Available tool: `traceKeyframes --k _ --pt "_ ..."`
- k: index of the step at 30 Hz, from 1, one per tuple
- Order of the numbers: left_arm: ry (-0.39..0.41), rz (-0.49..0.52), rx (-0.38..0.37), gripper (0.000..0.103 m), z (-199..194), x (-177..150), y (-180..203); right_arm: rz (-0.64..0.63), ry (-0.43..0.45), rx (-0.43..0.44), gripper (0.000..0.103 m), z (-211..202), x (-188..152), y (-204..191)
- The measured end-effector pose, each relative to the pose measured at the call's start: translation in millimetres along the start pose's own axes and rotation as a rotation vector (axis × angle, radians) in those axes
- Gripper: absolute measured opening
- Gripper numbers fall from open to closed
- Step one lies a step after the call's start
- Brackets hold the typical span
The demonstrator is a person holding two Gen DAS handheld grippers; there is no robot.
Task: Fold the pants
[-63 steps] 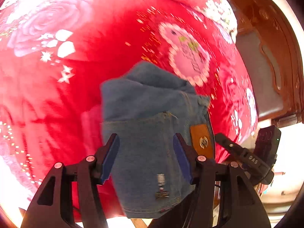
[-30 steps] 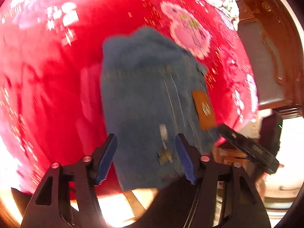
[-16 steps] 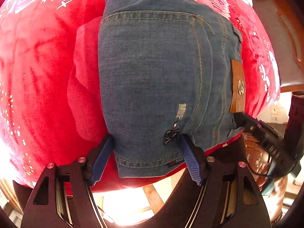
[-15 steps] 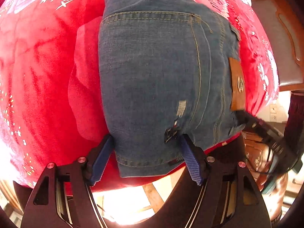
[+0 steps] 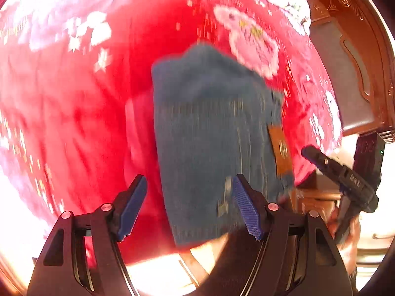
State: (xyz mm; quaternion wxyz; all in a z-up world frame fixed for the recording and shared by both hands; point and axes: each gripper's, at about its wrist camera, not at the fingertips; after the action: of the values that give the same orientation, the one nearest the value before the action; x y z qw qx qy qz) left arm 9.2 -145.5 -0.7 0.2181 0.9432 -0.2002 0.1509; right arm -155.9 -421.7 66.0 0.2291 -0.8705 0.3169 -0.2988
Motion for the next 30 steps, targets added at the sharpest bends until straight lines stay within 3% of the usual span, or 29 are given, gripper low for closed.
traceKeyframes --k 5,8,10,11,12,14,16,19,24,27,30 --pt "0.012 -0.078 0.037 0.071 27 37 -1 0.055 0.031 -0.016 0.038 42 29 1" --pt "0.017 -0.089 0.084 0.071 43 48 8 0.029 0.027 -0.113 0.045 72 45 -4" --pt "0.047 -0.012 0.195 0.074 51 48 13 -0.058 0.035 -0.102 0.035 83 50 -16" --pt "0.035 0.016 0.234 0.074 62 47 15 -0.129 0.036 -0.144 0.031 89 49 -22" --pt "0.014 0.021 0.25 0.075 73 46 14 -0.193 0.004 -0.2 0.026 100 47 -25" --pt "0.006 -0.026 0.246 0.075 78 46 9 -0.214 -0.047 -0.238 0.025 115 42 -17" --pt "0.011 -0.068 0.227 0.074 68 46 8 -0.151 -0.022 -0.206 0.025 105 45 -10" --pt "0.063 -0.025 0.223 0.074 44 42 11 -0.065 -0.001 -0.124 0.03 83 42 0" --pt "0.117 0.042 0.225 0.074 22 30 13 0.022 -0.015 -0.094 0.03 58 28 17" --pt "0.113 0.053 0.223 0.074 20 28 14 0.066 -0.028 -0.079 0.042 52 22 20" --pt "0.113 0.051 0.223 0.074 19 28 14 0.068 -0.034 -0.083 0.043 51 17 19"
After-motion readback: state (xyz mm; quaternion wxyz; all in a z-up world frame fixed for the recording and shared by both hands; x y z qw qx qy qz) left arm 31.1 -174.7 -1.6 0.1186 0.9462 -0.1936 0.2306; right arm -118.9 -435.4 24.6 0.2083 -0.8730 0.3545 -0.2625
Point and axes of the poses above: each gripper's, at about its wrist camera, not at the fingertips, and z roughly the way its jaws point, y to its right, x to its top, and after that the axes turned 13 degrees about y, right-handed
